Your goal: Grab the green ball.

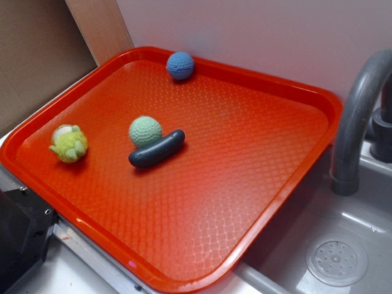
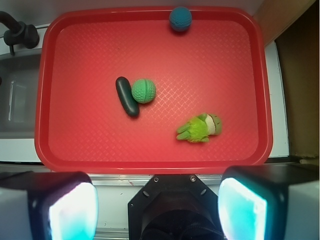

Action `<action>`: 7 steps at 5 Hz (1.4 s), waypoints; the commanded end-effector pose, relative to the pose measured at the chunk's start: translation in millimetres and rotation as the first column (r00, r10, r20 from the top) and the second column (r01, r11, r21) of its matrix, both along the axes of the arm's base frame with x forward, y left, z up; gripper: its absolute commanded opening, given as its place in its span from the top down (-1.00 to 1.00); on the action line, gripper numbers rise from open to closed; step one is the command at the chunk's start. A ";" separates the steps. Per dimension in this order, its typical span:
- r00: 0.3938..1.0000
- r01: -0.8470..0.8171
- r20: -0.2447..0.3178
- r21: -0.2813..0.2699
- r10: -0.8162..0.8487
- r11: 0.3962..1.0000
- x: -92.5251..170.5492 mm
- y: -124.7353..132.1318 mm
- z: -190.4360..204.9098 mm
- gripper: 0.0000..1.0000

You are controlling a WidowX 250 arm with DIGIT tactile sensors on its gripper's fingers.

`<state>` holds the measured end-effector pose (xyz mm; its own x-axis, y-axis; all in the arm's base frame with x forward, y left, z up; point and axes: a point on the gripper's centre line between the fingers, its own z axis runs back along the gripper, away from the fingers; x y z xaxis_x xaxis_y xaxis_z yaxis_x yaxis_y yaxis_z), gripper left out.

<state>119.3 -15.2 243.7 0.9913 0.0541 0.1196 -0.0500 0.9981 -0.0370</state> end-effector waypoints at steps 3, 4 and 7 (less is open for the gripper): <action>0.875 -0.470 0.060 -0.136 0.481 0.872 50.1 -20.7 -77.6 -1.00; 0.823 -0.557 0.030 -0.158 0.568 0.815 70.7 -23.8 -111.5 -1.00; 0.818 -0.564 0.018 -0.172 0.575 0.808 113.6 -26.3 -184.8 -1.00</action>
